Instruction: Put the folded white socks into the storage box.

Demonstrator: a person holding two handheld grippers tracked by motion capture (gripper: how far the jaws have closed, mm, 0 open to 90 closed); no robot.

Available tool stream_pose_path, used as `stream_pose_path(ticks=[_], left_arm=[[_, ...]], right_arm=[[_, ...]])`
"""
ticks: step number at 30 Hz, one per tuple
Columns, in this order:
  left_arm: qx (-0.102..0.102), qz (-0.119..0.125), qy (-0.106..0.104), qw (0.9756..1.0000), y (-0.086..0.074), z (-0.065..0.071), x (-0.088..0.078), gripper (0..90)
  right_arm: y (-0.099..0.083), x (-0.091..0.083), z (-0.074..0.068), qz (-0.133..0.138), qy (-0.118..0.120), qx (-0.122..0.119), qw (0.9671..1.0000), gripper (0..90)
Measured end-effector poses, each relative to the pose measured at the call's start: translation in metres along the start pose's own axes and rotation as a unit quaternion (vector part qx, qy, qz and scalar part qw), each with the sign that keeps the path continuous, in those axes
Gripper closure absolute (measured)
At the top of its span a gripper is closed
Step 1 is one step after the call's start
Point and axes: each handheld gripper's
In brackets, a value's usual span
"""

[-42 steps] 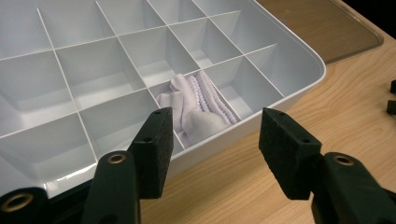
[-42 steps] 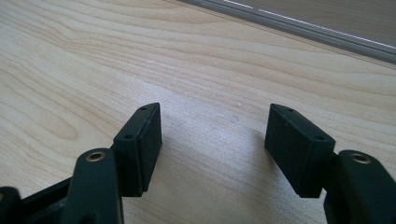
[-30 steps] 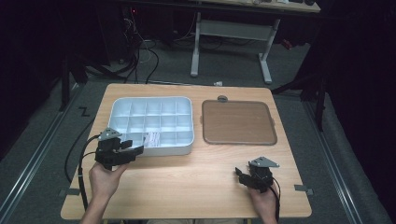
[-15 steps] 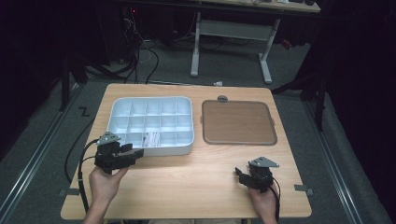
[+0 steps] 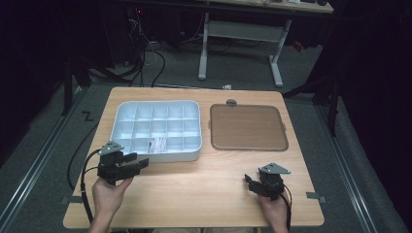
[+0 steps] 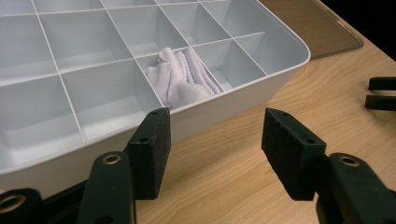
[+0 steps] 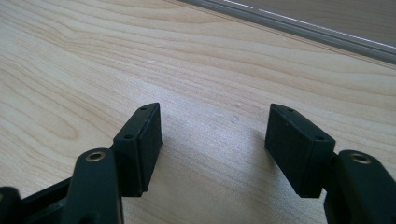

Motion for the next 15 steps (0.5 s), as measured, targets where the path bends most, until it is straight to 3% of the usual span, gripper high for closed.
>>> stream_pose_path(ticks=[15], left_arm=[[-0.012,-0.002,0.002,0.9999,-0.0076,-0.0057,-0.0033,42.7]], right_arm=[[0.0,-0.0001,0.0,0.0,0.0,0.0,1.0,36.7]])
Point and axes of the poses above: each handheld gripper's, and its own axes: x roughly forward along the jaws, y roughly out of its top, z roughly to its right, and after that the axes turned 5 degrees about z, right-handed
